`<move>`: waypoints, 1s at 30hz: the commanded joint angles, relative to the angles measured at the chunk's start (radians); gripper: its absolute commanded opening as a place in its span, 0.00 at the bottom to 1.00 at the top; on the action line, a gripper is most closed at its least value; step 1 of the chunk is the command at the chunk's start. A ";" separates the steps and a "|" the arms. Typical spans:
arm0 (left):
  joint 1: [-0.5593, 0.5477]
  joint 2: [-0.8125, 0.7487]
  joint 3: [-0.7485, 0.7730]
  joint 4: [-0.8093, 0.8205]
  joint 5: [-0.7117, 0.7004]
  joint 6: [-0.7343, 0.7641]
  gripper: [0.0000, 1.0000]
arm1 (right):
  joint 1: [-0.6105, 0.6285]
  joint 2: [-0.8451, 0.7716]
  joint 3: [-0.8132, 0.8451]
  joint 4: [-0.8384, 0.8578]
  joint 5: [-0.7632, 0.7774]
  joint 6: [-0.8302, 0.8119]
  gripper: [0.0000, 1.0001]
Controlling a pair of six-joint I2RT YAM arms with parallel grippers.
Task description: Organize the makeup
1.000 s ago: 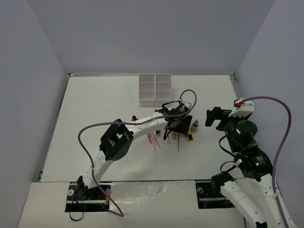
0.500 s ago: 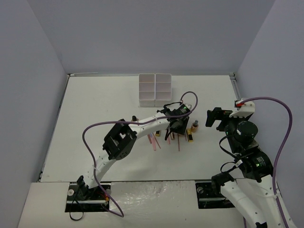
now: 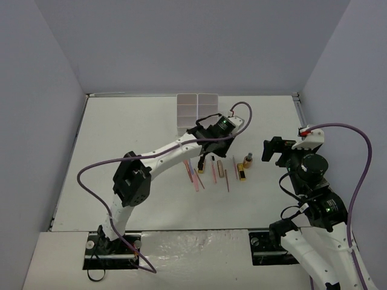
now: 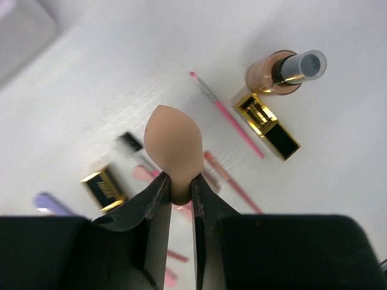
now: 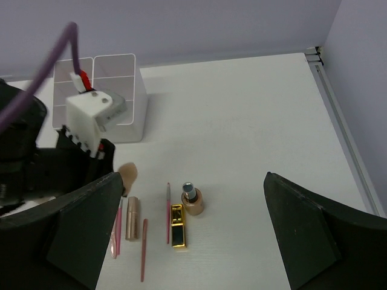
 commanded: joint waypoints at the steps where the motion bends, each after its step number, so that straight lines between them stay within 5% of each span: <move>1: 0.127 -0.162 -0.012 0.038 0.072 0.372 0.00 | 0.005 0.022 0.019 0.056 0.016 -0.012 1.00; 12: 0.367 -0.098 0.183 0.023 0.126 0.968 0.00 | 0.005 0.069 0.031 0.056 -0.009 -0.034 1.00; 30: 0.474 0.081 0.311 0.176 0.221 1.187 0.00 | 0.005 0.102 0.021 0.048 -0.041 -0.013 1.00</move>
